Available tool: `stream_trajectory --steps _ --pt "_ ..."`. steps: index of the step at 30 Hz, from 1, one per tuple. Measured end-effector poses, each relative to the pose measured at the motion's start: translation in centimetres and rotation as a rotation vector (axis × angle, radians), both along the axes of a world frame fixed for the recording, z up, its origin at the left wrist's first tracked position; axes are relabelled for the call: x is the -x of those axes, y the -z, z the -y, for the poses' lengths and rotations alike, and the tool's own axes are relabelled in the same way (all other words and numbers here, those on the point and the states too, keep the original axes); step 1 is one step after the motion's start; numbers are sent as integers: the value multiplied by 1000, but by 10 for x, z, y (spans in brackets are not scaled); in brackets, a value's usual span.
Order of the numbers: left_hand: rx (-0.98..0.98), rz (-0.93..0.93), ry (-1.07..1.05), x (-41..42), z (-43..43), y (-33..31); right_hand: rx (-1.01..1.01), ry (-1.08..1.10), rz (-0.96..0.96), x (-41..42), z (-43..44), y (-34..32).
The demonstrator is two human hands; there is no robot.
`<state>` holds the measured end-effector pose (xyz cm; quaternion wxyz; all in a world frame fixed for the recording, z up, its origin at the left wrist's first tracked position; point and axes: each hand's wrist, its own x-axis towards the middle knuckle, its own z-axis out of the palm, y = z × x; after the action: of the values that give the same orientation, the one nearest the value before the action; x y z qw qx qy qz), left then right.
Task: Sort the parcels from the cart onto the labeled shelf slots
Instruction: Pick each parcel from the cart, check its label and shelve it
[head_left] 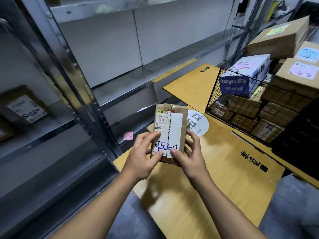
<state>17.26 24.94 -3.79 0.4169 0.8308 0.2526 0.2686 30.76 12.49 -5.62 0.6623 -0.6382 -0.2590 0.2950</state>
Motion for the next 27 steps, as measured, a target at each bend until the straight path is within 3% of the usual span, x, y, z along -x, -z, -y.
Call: stream_trajectory --steps 9,18,21,27 --pt "-170 -90 -183 91 -15 -23 -76 -135 64 70 -50 -15" --pt "-262 -179 -469 289 -12 -64 -187 -369 73 235 -96 -42" --pt "-330 -316 -611 375 -2 -75 -208 -477 84 301 -107 -50" --pt "-440 -760 -835 545 32 -105 -259 -689 117 441 -127 -62"
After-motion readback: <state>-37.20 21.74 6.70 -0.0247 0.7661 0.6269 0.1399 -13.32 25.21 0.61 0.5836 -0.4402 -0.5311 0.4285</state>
